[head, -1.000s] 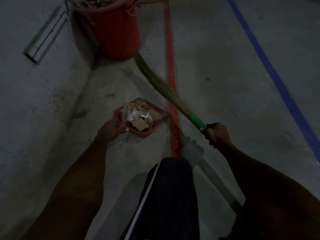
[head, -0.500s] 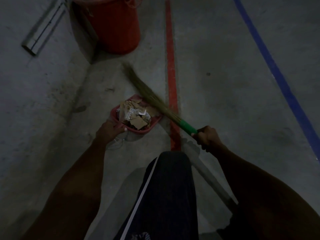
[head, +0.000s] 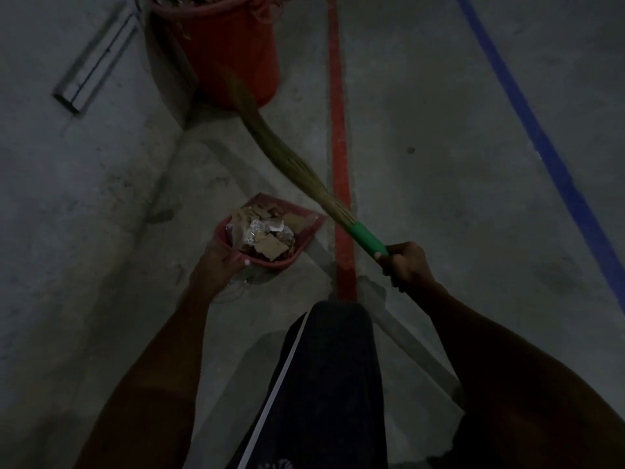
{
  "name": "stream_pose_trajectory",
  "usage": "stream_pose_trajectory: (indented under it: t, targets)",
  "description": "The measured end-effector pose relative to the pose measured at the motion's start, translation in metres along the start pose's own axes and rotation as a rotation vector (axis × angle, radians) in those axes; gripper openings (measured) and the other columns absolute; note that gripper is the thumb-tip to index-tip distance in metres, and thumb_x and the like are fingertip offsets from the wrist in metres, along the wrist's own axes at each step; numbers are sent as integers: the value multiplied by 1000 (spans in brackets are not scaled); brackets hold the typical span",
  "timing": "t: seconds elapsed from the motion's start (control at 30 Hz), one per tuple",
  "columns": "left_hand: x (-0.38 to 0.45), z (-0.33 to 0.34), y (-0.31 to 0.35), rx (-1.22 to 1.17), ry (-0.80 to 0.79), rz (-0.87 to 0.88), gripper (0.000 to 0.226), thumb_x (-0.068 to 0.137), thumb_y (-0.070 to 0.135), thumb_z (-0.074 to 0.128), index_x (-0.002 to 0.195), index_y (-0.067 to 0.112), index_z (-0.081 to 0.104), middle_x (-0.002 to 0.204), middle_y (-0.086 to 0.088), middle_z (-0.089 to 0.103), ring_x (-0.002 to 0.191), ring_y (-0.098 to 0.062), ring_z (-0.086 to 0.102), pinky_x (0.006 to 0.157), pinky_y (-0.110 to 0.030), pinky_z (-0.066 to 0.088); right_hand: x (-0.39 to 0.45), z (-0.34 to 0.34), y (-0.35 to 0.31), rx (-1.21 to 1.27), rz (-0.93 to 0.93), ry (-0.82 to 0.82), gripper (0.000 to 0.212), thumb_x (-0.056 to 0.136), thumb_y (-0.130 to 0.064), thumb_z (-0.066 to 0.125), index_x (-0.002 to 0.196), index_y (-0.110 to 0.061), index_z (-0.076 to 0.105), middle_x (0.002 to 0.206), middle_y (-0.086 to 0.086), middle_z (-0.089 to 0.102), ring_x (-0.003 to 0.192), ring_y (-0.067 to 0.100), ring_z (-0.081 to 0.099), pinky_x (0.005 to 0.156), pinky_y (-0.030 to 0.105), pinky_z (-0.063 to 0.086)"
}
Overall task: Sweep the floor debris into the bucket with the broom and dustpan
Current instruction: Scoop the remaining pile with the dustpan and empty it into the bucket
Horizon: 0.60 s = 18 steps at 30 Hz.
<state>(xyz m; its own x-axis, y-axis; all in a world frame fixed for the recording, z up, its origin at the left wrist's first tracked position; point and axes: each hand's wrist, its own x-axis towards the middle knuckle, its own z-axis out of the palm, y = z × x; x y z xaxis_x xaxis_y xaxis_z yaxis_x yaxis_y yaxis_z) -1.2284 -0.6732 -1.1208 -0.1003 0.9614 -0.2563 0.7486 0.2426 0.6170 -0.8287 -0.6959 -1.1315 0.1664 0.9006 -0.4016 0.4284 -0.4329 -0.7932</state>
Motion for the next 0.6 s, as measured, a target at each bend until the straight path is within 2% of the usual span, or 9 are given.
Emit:
stream_pose_trajectory:
  t: [0.1,0.2,0.27,0.37,0.47,0.53,0.6]
  targets:
    - [-12,6,-3,-31,46,-71,68,74,53,78,130,16,64,126,-8,66,116,-25,61,95,-30,45,0,-2,3,-27,3,5,18,92,-23,67,84,-9,74,60,15,64,40,23,55,38,28,43]
    - [-28,18,-1,-126,114,-103,77,68,61,73,126,10,65,124,-9,66,117,-26,60,98,-34,46,-1,-4,1,-44,-11,18,16,92,-24,66,84,-12,72,63,16,66,40,22,55,38,29,45]
    - [-38,27,2,-137,140,-123,75,69,60,72,125,10,66,123,-9,66,115,-25,61,93,-30,44,-1,-6,-1,-46,-24,38,18,92,-26,67,79,-13,71,62,15,66,39,20,55,38,30,45]
    - [-41,35,1,-116,124,-180,65,77,48,80,127,9,65,122,-16,67,112,-33,62,88,-29,43,1,-8,-9,-66,-36,60,23,91,-27,66,76,-10,71,63,19,67,38,20,55,37,30,45]
    - [-34,34,0,-90,106,-170,77,73,50,78,135,9,58,131,-16,62,118,-34,58,95,-30,43,9,-8,-18,-106,-4,62,24,91,-28,65,80,-8,73,61,16,66,39,21,56,37,28,45]
    - [-27,29,-1,-90,95,-148,80,76,39,81,142,7,50,141,-14,54,128,-31,52,96,-21,38,14,-7,-22,-142,15,53,26,90,-31,65,81,-8,73,62,15,69,40,23,60,38,29,48]
    - [-23,22,2,-59,80,-132,80,79,21,82,145,1,43,144,-11,48,132,-27,47,89,-6,33,18,-5,-27,-190,26,33,28,88,-34,65,80,-7,72,64,16,70,46,27,65,40,31,52]
